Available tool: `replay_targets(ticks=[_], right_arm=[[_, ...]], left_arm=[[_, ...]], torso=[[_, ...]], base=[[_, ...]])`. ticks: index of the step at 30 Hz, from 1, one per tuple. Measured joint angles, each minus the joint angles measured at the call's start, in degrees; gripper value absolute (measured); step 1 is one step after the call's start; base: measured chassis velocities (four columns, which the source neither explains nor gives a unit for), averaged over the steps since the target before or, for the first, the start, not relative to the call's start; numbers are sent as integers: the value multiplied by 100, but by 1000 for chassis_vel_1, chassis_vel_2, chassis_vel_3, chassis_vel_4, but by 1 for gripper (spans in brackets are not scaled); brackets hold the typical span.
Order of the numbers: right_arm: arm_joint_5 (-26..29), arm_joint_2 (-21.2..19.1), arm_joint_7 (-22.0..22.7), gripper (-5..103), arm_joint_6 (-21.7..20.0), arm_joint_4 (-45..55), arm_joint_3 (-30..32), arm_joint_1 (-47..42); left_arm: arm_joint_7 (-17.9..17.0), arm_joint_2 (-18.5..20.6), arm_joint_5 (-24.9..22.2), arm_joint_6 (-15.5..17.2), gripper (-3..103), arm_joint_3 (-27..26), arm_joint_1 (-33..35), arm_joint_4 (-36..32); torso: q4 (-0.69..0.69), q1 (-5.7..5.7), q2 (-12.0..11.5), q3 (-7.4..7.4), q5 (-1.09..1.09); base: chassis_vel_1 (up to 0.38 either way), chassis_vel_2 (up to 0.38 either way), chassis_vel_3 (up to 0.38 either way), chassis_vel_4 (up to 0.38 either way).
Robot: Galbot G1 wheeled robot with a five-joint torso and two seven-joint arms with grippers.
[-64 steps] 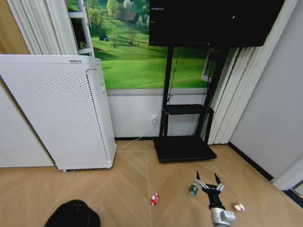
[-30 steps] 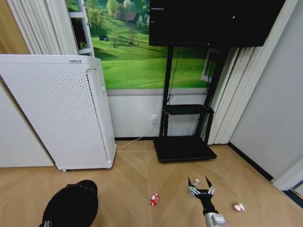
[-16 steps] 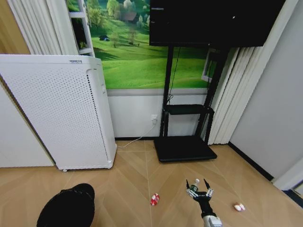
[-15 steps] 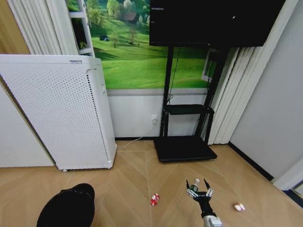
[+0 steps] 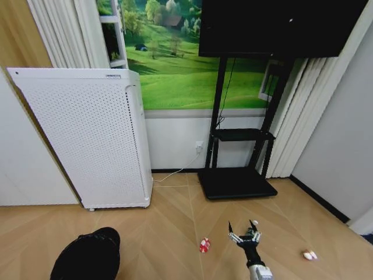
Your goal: Pick up the trash bin and place the garbage on the floor into it.
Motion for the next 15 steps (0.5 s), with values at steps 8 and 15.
replay_targets(ticks=[8, 15], right_arm=[[219, -329, 2, 100, -513, -218, -319, 192], [535, -776, -281, 100, -1457, -724, -788, 478]], left_arm=[[-21, -57, 7, 53, 0, 10, 18, -89], [-76, -140, 141, 165, 0, 173, 12, -280]], torso=[[-1, 0, 0, -1, -4], [6, 0, 0, 0, -1]], base=[[306, 285, -290, -302], [116, 59, -67, -86]])
